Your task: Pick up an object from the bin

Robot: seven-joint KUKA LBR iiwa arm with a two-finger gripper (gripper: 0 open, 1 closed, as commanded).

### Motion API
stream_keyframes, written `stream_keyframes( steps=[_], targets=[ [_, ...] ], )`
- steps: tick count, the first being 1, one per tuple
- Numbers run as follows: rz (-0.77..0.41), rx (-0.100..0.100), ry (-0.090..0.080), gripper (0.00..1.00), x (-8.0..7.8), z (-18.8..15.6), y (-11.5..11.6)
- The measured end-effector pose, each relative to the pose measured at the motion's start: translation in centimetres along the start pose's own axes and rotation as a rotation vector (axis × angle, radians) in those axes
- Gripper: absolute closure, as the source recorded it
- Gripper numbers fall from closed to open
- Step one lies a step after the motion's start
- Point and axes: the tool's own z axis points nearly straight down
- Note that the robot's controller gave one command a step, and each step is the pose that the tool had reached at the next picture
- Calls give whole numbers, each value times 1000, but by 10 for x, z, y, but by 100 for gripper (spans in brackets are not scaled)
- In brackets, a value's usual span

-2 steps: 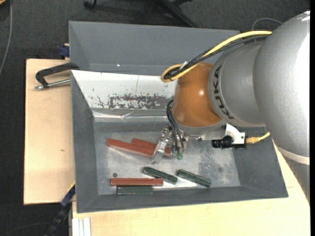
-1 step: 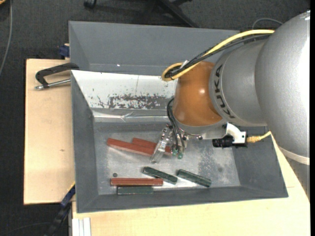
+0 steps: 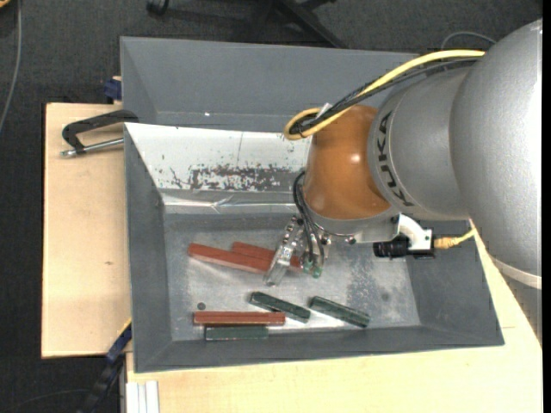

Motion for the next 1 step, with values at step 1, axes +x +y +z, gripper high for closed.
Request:
stream_keyframes(
  steps=[1],
  targets=[
    [-1, -1, -2, 100, -1, -36, 1]
  ],
)
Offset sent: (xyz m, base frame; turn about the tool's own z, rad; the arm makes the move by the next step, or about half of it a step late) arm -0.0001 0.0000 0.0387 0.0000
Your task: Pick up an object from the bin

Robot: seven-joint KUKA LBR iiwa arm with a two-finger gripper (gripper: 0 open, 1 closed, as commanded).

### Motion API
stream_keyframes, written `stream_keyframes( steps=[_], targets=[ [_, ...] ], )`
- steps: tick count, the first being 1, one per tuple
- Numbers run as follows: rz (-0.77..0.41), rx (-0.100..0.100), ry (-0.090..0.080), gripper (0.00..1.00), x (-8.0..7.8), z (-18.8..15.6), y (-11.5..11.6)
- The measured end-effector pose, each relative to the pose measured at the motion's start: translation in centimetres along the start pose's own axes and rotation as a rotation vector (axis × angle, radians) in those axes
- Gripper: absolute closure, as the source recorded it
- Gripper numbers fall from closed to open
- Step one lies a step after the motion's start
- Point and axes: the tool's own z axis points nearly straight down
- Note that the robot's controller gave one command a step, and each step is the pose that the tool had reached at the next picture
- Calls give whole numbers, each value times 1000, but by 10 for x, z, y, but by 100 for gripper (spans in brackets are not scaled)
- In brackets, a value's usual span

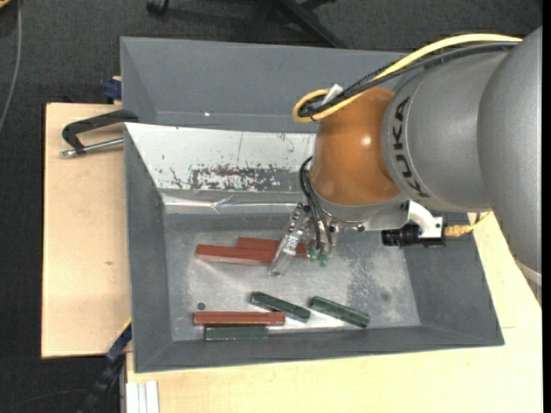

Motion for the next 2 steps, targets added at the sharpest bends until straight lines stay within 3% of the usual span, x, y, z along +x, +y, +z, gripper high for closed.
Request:
stream_keyframes(
  steps=[2],
  targets=[
    [-1, 2, 4, 100, 1, -8, 0]
  ],
)
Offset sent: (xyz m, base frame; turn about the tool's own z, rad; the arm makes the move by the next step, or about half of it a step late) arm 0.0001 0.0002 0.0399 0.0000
